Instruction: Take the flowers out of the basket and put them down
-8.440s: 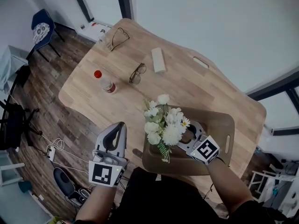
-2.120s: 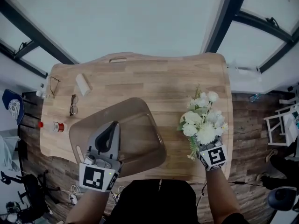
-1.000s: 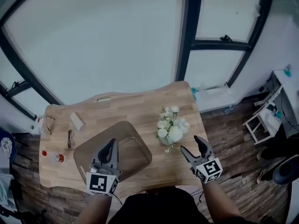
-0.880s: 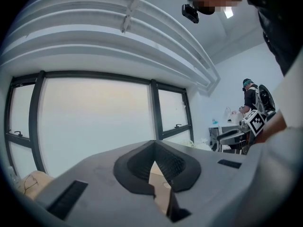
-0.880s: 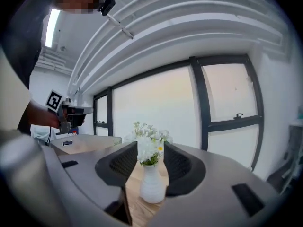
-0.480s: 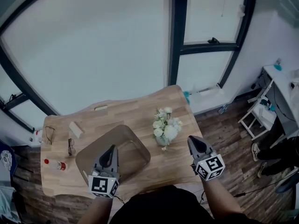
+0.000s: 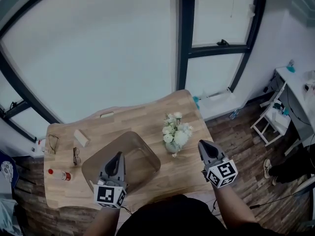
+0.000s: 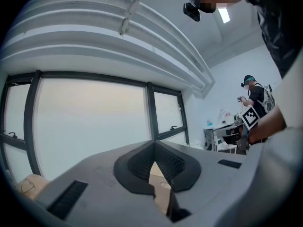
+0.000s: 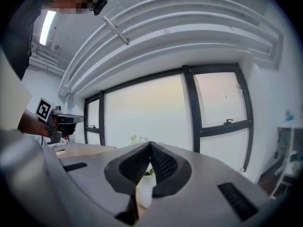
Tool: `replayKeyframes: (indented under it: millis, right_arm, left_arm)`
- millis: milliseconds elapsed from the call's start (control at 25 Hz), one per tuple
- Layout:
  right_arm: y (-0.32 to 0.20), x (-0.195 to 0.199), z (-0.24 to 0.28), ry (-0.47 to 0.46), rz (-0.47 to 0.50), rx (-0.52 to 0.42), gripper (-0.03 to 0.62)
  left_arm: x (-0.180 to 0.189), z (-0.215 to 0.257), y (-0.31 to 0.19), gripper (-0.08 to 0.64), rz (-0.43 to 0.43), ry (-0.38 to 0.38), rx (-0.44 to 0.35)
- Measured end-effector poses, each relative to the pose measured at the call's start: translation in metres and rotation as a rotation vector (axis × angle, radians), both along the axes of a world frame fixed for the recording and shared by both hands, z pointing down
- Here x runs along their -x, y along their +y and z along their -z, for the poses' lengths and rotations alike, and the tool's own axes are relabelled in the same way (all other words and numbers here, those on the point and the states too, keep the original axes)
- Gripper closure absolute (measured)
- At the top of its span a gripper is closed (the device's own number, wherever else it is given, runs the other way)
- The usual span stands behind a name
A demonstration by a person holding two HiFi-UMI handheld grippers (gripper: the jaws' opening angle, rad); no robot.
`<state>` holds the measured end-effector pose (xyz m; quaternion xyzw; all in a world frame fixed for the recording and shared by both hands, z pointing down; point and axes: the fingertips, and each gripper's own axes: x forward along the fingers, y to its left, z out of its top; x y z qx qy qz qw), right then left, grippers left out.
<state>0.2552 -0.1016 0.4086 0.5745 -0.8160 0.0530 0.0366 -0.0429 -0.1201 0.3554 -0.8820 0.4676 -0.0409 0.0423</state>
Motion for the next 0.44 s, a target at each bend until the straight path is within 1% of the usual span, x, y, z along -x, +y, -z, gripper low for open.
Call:
replayKeyframes:
  millis: [440]
  right_arm:
    - [-0.0009, 0.0045, -0.0048, 0.006, -0.002, 0.012, 0.571]
  left_arm:
    - [0.0048, -0.0023, -0.0031, 0.555, -0.001, 0.013, 0.003]
